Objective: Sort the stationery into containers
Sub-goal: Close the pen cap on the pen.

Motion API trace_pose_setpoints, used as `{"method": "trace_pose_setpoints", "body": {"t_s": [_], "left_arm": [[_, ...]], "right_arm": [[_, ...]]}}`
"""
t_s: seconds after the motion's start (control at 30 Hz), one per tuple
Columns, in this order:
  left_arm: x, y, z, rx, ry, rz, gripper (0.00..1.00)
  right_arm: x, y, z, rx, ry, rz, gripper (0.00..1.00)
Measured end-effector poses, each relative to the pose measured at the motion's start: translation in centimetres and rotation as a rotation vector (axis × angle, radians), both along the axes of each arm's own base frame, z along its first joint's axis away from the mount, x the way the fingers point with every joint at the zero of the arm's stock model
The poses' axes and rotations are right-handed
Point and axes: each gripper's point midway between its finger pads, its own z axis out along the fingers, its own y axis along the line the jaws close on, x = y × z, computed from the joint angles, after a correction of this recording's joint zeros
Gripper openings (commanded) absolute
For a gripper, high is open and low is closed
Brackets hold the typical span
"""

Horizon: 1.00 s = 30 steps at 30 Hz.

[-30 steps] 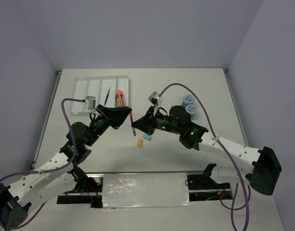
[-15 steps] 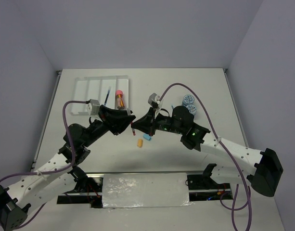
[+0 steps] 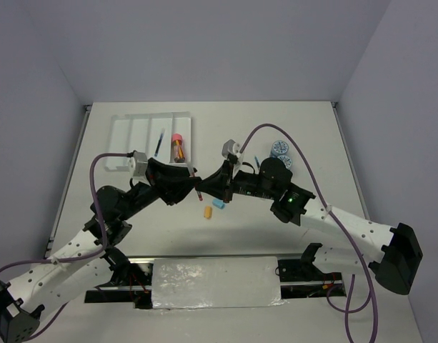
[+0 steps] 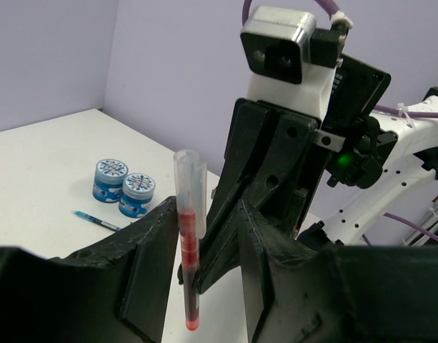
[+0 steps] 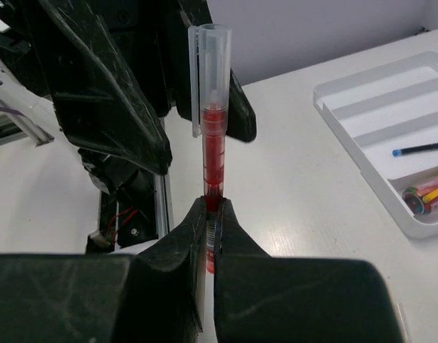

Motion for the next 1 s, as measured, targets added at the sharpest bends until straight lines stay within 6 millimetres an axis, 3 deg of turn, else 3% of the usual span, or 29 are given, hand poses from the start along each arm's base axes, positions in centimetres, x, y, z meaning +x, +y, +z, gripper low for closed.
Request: {"method": "trace_pose_setpoints", "body": {"t_s": [0.17, 0.33, 0.57, 0.73, 0.87, 1.0], "left_arm": [[-0.4, -0.5, -0.5, 0.025, 0.008, -0.034, 0.39], [-0.5, -1.0, -1.1, 0.047, 0.02, -0.063, 0.36], [-0.5, -1.1, -1.0, 0.061, -0.007, -0.061, 0.07], [-0.6, -1.1, -0.7, 0.069, -0.029, -0.064, 0.0], [-1.0, -1.2, -0.6, 0.083, -0.051, -0.087, 0.0], [-2.7, -1.7, -0.4, 0.094, -0.102, -0.179, 0.0]], "right_arm": [[-0.5, -0.2, 0.9, 0.031, -0.034, 0.017, 0.0], [-0.7, -0.3, 1.4, 0.041, -0.058, 0.028, 0.0], [-0.9, -0.3, 1.7, 0.05, -0.068, 0.041, 0.0], [-1.0, -0.3, 1.9, 0.059, -0.076, 0.047, 0.0], [-1.3, -0.3, 1.9, 0.064, -0.075, 0.066, 0.29], [-2.1, -0.1, 1.7, 0.064, -0.07, 0.114, 0.37]]}}
